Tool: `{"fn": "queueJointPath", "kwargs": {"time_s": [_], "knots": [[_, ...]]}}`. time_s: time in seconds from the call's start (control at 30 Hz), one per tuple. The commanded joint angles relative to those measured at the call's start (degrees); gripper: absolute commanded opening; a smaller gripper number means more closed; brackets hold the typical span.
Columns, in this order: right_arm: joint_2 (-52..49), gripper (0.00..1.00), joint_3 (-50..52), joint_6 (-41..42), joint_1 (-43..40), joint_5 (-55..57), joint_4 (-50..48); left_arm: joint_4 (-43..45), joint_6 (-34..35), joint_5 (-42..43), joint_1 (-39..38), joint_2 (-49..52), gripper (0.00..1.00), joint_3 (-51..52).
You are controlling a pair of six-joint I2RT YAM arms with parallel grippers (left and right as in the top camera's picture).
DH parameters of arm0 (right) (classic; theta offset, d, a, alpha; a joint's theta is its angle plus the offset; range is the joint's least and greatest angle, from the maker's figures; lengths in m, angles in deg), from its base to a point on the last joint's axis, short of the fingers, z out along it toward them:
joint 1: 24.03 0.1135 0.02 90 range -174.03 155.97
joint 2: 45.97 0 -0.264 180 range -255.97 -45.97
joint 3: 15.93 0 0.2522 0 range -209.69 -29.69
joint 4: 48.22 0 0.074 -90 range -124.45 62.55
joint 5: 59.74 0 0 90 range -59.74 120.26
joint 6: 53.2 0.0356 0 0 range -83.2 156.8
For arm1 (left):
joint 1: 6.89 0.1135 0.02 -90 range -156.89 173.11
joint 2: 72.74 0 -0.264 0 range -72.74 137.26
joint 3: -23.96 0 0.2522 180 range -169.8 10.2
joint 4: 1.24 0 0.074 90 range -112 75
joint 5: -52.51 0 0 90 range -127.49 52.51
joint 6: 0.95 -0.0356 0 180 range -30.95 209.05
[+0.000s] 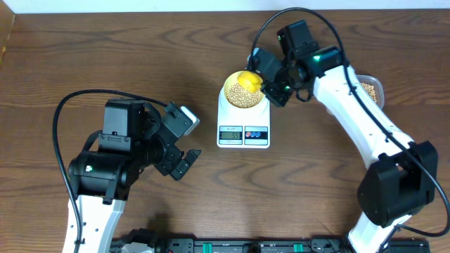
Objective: Scoop item into bowl and weigh 50g on scale
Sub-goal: 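Carry the scoop left over the bowl and pour soybeans in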
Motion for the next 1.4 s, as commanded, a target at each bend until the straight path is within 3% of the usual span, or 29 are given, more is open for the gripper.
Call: {"fn": "queueJointPath", "kwargs": {"time_s": [0.0, 0.9, 1.37], "knots": [[-0.7, 0.01, -0.3, -0.7, 1.5, 0.9, -1.2, -0.1, -1.0, -0.1, 0.3, 0.0, 0.99, -1.1], [-6.1, 0.01, -0.2, -0.6, 6.2, 9.3, -3.0, -0.1, -1.0, -0.1, 0.3, 0.0, 0.99, -1.1], [-6.1, 0.01, -0.6, -0.2, 5.6, 2.7, 0.5, -0.1, -1.0, -0.1, 0.3, 0.0, 0.99, -1.1]]}}
